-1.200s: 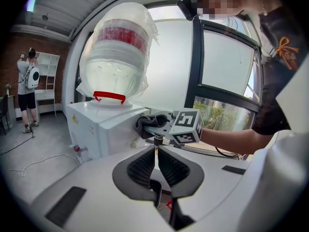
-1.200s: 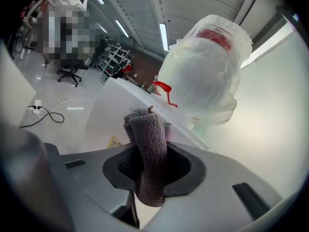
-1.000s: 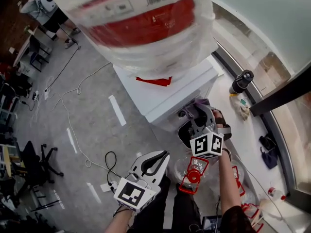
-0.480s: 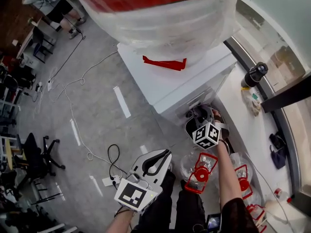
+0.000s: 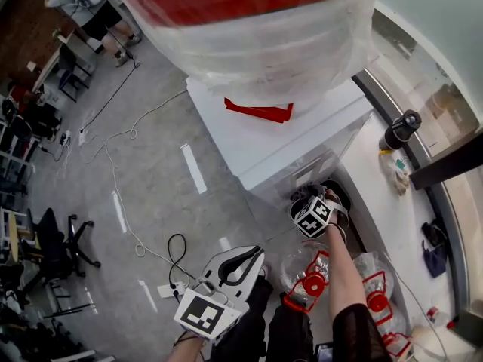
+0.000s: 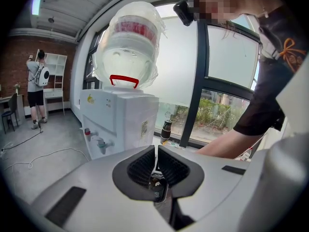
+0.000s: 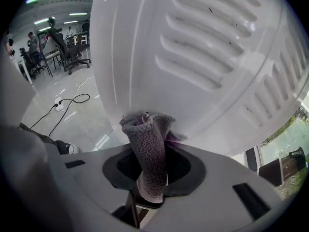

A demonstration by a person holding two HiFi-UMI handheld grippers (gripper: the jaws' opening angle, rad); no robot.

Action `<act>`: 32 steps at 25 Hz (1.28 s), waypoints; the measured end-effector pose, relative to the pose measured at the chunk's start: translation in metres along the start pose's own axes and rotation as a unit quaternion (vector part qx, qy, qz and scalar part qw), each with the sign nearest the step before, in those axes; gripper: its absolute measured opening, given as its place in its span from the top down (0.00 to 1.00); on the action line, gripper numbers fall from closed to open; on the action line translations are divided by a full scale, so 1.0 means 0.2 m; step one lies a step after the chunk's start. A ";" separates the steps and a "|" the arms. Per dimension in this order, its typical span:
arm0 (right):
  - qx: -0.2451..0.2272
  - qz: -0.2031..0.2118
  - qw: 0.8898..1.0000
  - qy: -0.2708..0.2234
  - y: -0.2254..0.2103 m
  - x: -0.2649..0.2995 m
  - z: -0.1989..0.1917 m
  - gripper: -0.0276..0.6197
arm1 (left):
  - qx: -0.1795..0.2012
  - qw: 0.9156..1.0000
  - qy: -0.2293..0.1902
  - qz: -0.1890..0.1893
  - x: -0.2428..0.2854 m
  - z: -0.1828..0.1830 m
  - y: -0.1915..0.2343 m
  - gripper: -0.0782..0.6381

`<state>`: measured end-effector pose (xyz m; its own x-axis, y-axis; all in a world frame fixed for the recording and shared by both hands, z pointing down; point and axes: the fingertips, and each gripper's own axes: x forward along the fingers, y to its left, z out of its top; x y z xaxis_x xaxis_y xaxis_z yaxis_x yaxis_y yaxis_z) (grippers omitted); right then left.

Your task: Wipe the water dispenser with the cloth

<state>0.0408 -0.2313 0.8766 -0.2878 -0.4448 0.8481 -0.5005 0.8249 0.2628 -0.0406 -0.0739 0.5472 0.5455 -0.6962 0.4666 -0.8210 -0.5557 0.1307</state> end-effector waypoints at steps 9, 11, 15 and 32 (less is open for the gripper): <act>0.067 -0.044 0.991 -0.103 -0.30 -0.52 0.13 0.79 | 0.012 0.999 0.005 -0.044 0.09 0.17 -0.17 0.85; 0.096 -0.062 0.985 -0.130 -0.44 -0.71 0.16 0.79 | 0.018 0.998 0.002 -0.056 0.13 0.23 -0.22 0.85; 0.181 -0.092 0.957 -0.208 -0.73 -1.11 0.28 0.79 | 0.035 0.997 -0.002 -0.075 0.18 0.34 -0.29 0.85; 0.516 -0.023 0.764 -0.387 -0.99 -1.53 0.53 0.79 | 0.061 0.995 0.012 -0.082 0.18 0.45 -0.36 0.85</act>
<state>0.1410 -0.2967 0.5163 -0.4465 -0.8678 0.2182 -0.7874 0.2651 -0.5565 0.0532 -0.0988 0.4762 0.6647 -0.5816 0.4690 -0.6942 -0.7128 0.1000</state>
